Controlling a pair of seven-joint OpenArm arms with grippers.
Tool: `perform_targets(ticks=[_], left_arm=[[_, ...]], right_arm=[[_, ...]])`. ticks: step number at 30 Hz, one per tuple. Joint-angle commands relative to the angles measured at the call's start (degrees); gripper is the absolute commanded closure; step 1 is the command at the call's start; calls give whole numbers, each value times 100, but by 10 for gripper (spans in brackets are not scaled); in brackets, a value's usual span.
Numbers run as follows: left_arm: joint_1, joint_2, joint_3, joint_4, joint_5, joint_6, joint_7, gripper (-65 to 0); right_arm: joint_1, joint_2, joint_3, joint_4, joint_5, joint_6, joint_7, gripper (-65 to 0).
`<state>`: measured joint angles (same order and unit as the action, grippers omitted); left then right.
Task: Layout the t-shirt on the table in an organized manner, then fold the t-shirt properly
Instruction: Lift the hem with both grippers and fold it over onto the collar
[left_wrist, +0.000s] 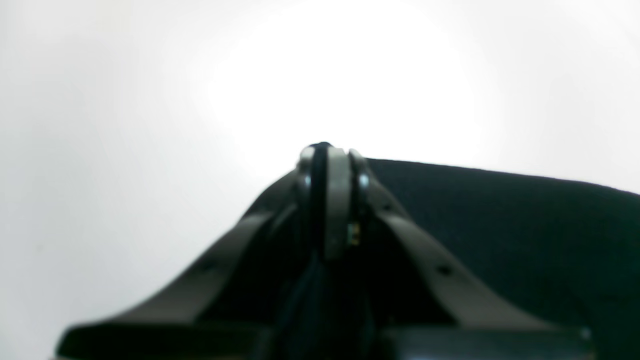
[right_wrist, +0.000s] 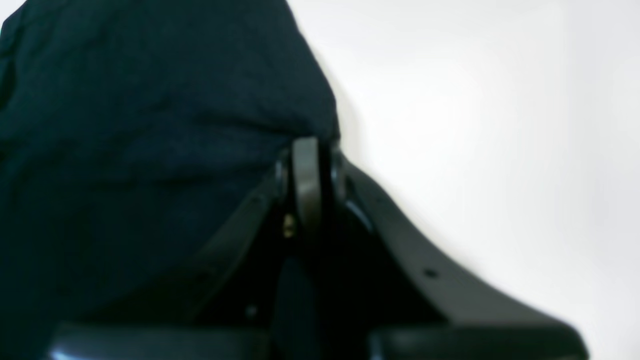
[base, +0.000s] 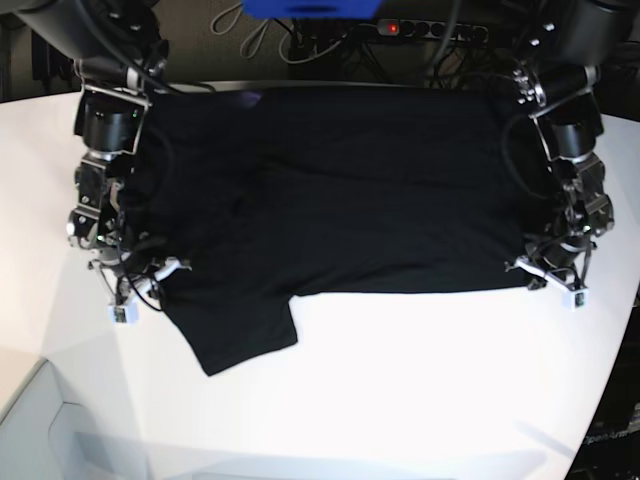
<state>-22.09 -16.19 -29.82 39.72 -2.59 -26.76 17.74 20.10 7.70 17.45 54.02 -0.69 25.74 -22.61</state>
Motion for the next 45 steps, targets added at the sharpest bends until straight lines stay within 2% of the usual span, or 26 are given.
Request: perform_targets(ticks=[1, 5, 10, 15, 23, 27, 30, 34, 39, 45], left_arm=[[-55, -21, 24, 6, 96, -36, 209, 0], [-29, -3, -20, 533, 88, -44, 279, 0], [341, 216, -20, 1904, 88, -44, 938, 0], [675, 462, -20, 2986, 88, -44, 1193, 0], [1299, 586, -29, 3918, 79, -44, 1237, 0], [1668, 542, -99, 4260, -501, -44, 1237, 0], [1826, 533, -345, 4313, -1003, -44, 1246, 0], [2081, 533, -521, 4331, -1266, -44, 1246, 0], [2398, 533, -829, 4507, -1592, -44, 1246, 0], [2767, 498, -1084, 4656, -1785, -44, 1246, 0]], right_arm=[[-27, 52, 26, 282, -15, 33, 15, 0], [-397, -98, 26, 1328, -15, 33, -29, 0], [-775, -203, 26, 2137, -15, 33, -29, 0], [-1126, -247, 53, 2778, -15, 33, -29, 0], [-1706, -397, 633, 3763, -15, 59, -29, 0], [-2058, -406, 703, 4088, -6, 59, -20, 0], [-2331, -388, 703, 4308, 346, 59, 6, 0], [-2902, -230, 782, 4774, 961, 59, 15, 0], [-3553, -212, 1011, 5187, 1691, 59, 15, 0], [-4080, -239, 1037, 5337, 1761, 165, 24, 0]])
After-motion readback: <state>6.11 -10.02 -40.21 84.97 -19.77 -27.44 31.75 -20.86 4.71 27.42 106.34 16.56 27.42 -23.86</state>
